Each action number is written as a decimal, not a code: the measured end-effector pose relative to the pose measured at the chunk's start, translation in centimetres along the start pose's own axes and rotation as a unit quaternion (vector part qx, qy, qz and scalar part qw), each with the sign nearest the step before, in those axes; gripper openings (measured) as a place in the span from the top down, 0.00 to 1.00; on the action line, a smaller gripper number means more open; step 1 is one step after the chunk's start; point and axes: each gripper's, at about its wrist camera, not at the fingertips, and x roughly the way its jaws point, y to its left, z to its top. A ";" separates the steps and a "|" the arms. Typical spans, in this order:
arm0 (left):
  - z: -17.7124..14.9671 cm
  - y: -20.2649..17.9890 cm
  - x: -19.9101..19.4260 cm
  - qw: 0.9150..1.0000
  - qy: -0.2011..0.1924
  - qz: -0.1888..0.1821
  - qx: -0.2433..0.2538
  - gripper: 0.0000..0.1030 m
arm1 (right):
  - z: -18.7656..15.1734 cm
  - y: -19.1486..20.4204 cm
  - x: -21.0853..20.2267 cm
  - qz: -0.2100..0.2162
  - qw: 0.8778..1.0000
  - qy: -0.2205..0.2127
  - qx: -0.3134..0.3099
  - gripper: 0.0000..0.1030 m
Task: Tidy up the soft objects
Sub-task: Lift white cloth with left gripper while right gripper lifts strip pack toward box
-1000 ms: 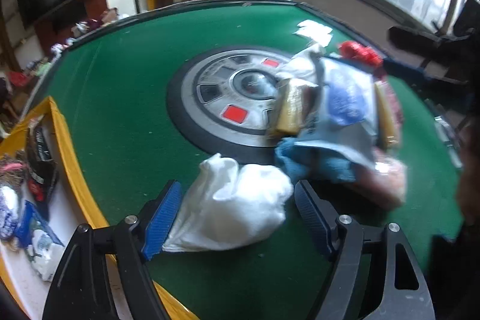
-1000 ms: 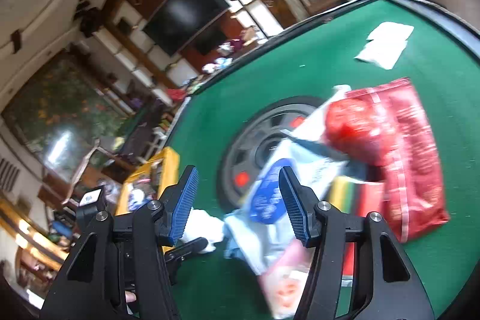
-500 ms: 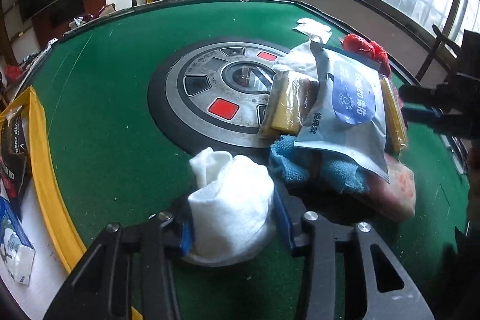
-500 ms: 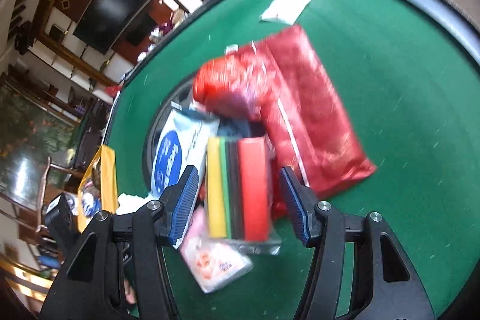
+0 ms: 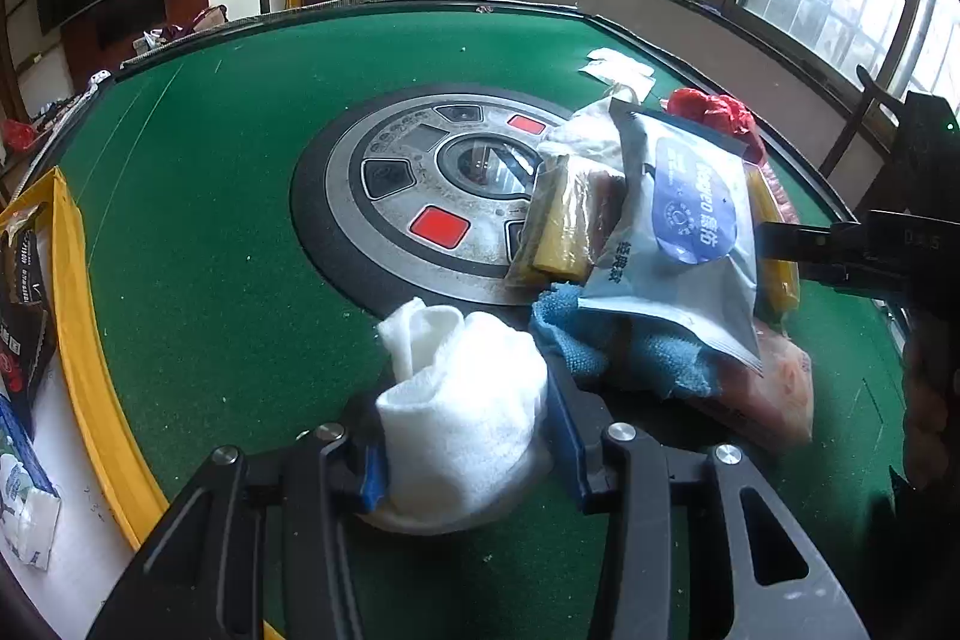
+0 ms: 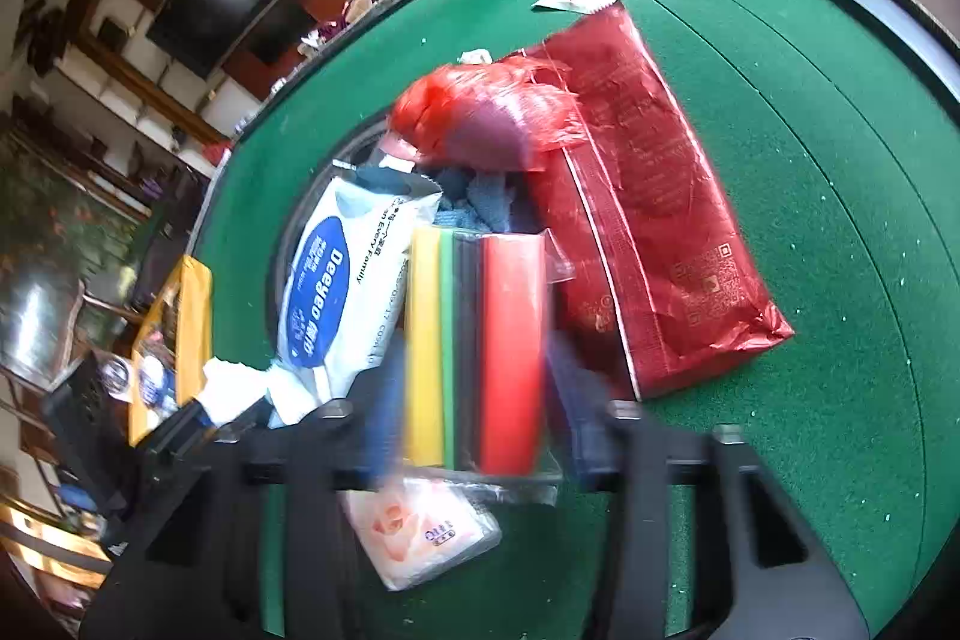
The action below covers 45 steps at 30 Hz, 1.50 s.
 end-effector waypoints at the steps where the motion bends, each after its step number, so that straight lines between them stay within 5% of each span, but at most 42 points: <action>1: 0.0 0.0 -0.1 1.000 -0.001 -0.001 -0.001 0.57 | 0.1 0.0 -0.4 0.005 1.000 -0.009 0.002 0.62; 8: 0.1 0.2 -1.0 1.000 -0.015 -0.009 -0.006 0.57 | 0.4 1.0 -2.2 -0.002 0.998 -0.058 -0.018 0.62; 16: 0.6 0.7 -3.0 0.998 -0.046 -0.026 -0.018 0.57 | 0.0 3.4 -2.8 0.042 0.994 -0.084 -0.053 0.62; 45: 0.9 1.6 -6.7 0.993 -0.101 -0.049 -0.028 0.57 | -3.8 9.4 0.3 0.056 0.988 -0.058 -0.131 0.61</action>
